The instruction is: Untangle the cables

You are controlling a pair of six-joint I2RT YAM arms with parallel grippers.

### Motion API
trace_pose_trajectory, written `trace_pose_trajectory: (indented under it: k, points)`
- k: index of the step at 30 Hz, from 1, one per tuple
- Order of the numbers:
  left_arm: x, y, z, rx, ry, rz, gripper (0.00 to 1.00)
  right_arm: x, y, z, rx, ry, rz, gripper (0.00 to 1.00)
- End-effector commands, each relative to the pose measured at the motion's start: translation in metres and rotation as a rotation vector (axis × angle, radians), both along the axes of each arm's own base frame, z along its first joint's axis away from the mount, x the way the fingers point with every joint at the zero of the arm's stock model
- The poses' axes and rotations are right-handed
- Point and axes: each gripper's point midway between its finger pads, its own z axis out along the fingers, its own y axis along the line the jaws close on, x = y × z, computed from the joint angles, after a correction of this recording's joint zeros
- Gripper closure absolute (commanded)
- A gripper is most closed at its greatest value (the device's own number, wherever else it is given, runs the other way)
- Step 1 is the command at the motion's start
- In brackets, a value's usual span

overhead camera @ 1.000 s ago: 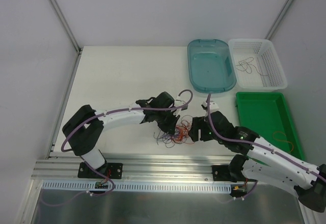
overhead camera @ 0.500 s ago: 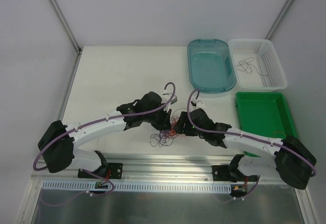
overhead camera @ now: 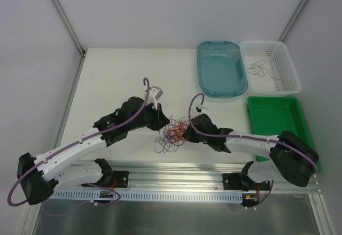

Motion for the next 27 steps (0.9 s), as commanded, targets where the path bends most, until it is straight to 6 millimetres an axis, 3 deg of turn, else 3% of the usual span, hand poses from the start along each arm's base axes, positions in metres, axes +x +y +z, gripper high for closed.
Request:
trace_pose_trajectory:
  k: [1,6,8,9,11,13,16,17,19,21,24,27]
  points:
    - [0.020,0.037,0.036,-0.082,-0.052,0.186,1.00,0.008,-0.020,0.006,-0.045,-0.029,-0.072,0.99]
    - [0.042,0.108,0.063,-0.064,-0.099,0.420,1.00,0.013,-0.074,0.013,-0.178,-0.051,-0.196,0.99]
    - [0.047,0.138,0.063,0.001,-0.111,0.516,1.00,0.015,-0.088,0.029,-0.187,-0.092,-0.225,0.99]
    - [0.052,0.153,0.071,0.026,-0.142,0.581,1.00,0.015,-0.104,0.030,-0.238,-0.102,-0.254,0.99]
    - [0.056,0.178,0.078,0.082,-0.176,0.666,1.00,0.017,-0.117,0.049,-0.236,-0.148,-0.286,0.99]
    - [0.058,0.210,0.087,0.175,-0.216,0.779,1.00,0.016,-0.139,0.055,-0.288,-0.155,-0.318,0.99]
    - [0.057,0.257,0.098,0.324,-0.255,0.939,1.00,0.014,-0.160,0.086,-0.288,-0.214,-0.343,0.99]
    - [0.056,0.271,0.102,0.354,-0.262,0.989,1.00,0.012,-0.166,0.105,-0.272,-0.243,-0.350,0.99]
    - [0.053,0.286,0.106,0.409,-0.273,1.037,1.00,0.011,-0.168,0.126,-0.272,-0.290,-0.310,0.99]
    - [0.055,0.284,0.103,0.391,-0.257,1.026,1.00,0.008,-0.157,0.151,-0.243,-0.314,-0.227,0.99]
    - [0.059,0.281,0.084,0.438,-0.212,1.002,1.00,0.003,-0.141,0.171,-0.223,-0.300,-0.126,0.99]
    - [0.058,0.302,0.070,0.557,-0.195,1.057,1.00,0.004,-0.148,0.181,-0.247,-0.334,-0.129,0.99]
